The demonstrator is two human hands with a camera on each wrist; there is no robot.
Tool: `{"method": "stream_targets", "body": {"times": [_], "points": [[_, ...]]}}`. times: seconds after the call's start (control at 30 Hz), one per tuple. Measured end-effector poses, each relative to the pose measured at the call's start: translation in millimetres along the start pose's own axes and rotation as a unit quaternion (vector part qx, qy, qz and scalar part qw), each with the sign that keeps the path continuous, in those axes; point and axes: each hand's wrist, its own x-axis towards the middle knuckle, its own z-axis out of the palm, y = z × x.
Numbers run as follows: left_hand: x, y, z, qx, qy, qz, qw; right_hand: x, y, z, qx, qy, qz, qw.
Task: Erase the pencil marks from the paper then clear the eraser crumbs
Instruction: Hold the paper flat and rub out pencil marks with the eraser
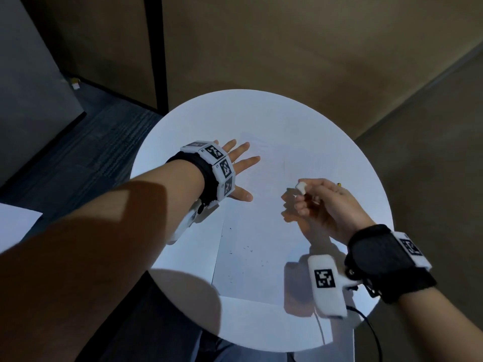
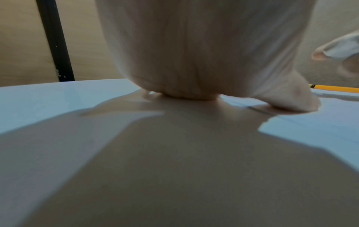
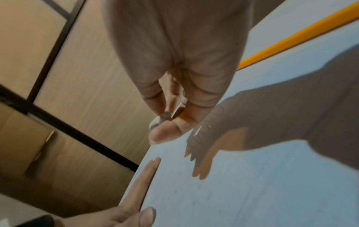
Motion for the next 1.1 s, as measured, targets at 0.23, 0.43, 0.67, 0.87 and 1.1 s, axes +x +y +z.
{"method": "stream_targets", "body": {"times": [0.23,0.43,0.67,0.87,1.1], "points": [[1.5,0.0,1.5,0.013,0.002,-0.008,1.0,6.6,3.0,11.4,-0.121,-0.025,-0.035,0.992],[2.4,0.1,0.5,0.02,-0.008,-0.011,1.0,7.5,22.5,23.8,-0.459,-0.033,-0.161,0.873],[0.6,0.9,-1.3,0.025,-0.01,-0.01,1.0,4.6,13.0,28.8,-0.522,-0.064,-0.196,0.828],[-2.6,3.0,-5.1,0.019,-0.017,-0.008,1.0,0.6,19.3,22.1,-0.568,-0.08,-0.192,0.796],[-2.4,4.1,-4.9,0.016,-0.012,-0.008,1.0,6.6,17.4,29.3,-0.549,-0.057,-0.223,0.804]]}}
